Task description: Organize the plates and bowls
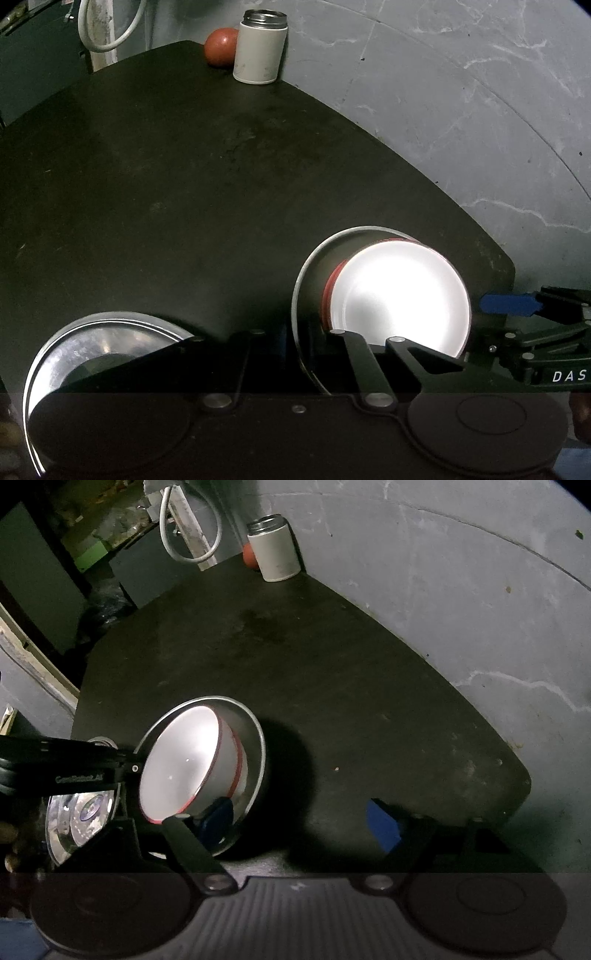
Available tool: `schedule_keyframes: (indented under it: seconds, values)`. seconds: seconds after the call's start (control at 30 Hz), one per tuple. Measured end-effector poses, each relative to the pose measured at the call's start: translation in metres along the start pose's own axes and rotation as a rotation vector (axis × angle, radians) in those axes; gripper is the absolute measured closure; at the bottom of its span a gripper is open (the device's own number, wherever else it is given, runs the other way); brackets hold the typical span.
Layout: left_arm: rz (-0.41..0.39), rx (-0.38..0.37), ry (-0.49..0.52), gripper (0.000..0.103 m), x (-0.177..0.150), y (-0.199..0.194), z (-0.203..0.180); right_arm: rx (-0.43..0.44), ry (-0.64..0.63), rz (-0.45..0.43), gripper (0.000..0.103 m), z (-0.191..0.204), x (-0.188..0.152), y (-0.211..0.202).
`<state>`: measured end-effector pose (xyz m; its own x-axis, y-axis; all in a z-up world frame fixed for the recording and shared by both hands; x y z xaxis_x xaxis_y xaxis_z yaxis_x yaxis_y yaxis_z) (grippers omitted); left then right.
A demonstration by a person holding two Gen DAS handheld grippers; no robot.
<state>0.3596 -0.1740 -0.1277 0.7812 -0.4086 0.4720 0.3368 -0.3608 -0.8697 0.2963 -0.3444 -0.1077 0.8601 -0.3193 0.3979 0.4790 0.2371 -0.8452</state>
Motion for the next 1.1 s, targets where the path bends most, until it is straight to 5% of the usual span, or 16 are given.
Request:
schedule_keyframes:
  seconds: [0.33, 0.5, 1.1]
  values:
    - [0.001, 0.008, -0.003, 0.094, 0.000, -0.001, -0.001, 0.064, 0.003, 0.008, 0.040, 0.004, -0.002, -0.004]
    - [0.001, 0.011, -0.006, 0.094, -0.001, 0.000, -0.001, 0.091, -0.016, 0.010, 0.057, 0.010, -0.002, -0.008]
    - [0.005, 0.027, -0.020, 0.094, -0.001, -0.001, 0.000, 0.085, 0.098, 0.121, 0.055, 0.003, 0.008, 0.002]
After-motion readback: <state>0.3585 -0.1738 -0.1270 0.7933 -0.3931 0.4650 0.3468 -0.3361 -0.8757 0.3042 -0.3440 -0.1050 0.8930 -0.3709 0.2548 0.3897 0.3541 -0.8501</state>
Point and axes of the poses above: each gripper's, at about its wrist camera, not at the fingertips, and y roughly the way its jaws point, z to its left, x to its top, the point moved 9 cm from there along y, roughly the way its jaws point, and after that the axes turned 12 degrees about y, right-handed, at the moved point
